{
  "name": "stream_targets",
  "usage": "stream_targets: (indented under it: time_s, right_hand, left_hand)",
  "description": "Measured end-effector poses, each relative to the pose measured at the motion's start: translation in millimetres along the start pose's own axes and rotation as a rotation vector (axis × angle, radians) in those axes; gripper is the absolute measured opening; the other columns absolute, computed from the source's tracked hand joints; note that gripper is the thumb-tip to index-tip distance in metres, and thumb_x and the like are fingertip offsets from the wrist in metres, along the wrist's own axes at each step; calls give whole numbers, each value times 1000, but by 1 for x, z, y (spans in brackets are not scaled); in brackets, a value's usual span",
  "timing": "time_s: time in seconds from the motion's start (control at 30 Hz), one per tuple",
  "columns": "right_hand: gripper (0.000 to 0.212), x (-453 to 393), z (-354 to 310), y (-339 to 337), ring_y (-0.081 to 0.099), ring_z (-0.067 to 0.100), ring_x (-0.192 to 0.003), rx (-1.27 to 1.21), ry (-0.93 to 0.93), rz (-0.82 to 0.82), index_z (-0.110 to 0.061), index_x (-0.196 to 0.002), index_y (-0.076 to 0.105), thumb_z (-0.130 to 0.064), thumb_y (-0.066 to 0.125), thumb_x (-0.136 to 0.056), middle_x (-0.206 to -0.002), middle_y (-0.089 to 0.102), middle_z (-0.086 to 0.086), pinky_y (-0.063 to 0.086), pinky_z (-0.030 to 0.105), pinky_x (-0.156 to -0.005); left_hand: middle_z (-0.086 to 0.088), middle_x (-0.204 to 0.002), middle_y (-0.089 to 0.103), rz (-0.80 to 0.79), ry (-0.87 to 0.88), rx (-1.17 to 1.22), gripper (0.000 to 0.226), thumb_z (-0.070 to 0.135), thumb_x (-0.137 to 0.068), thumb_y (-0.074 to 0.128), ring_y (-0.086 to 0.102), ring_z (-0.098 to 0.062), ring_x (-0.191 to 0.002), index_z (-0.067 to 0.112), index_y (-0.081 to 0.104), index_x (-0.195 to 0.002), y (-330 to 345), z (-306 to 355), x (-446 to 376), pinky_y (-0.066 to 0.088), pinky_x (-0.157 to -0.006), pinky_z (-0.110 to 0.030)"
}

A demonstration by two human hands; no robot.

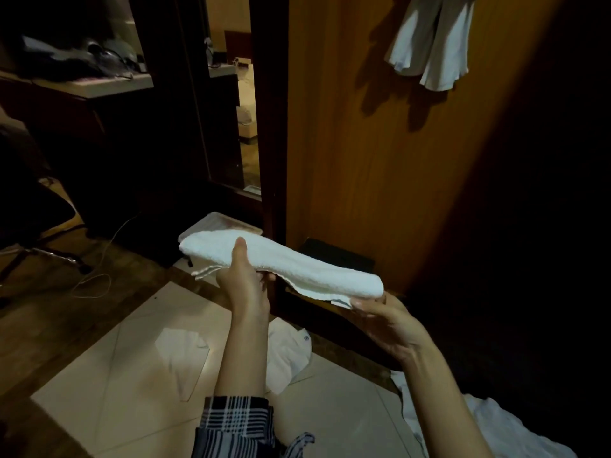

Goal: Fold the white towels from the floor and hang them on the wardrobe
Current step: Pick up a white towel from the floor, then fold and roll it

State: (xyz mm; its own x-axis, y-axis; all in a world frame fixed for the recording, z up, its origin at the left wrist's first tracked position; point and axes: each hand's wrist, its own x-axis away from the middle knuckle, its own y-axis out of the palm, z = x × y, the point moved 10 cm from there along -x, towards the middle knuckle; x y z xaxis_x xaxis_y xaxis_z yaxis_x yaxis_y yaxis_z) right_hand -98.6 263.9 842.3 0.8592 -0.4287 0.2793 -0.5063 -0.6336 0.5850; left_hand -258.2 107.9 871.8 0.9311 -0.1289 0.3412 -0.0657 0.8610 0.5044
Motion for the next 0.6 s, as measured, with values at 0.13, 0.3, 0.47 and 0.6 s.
stream_targets:
  time_s: [0.13,0.3,0.47,0.6]
  right_hand:
    - [39,-6,12,-26,71,27,-80,-23,34,297,12,-116,55,23,46,-80,-103,65,24,58,31,-60]
    - [17,-1,6,-40,63,21,-77,201,-69,523,-5,-93,62,7,50,-92,-89,66,11,53,32,-68]
    - [17,8,-6,-49,49,15,-51,418,-194,718,-2,-96,62,-5,45,-98,-72,59,10,39,20,-40]
    - [28,16,-26,-42,51,16,-57,764,-353,790,-5,-78,60,-22,52,-97,-64,55,5,34,24,-47]
  left_hand:
    - [-8,-110,64,18,25,-26,39,26,-94,58,66,-22,-94,10,48,-128,2,-4,2,52,-57,-21]
    - [-1,-95,63,32,59,-51,25,26,-95,57,64,-17,-85,14,51,-116,3,-8,3,52,-50,-18]
    - [-5,-98,63,102,-115,62,34,27,-95,56,62,-15,-78,9,49,-123,-10,-42,-8,50,-51,-21]
    - [-12,-126,55,220,-457,279,32,17,-99,47,54,-25,-119,6,48,-129,-33,-104,-9,49,-78,-27]
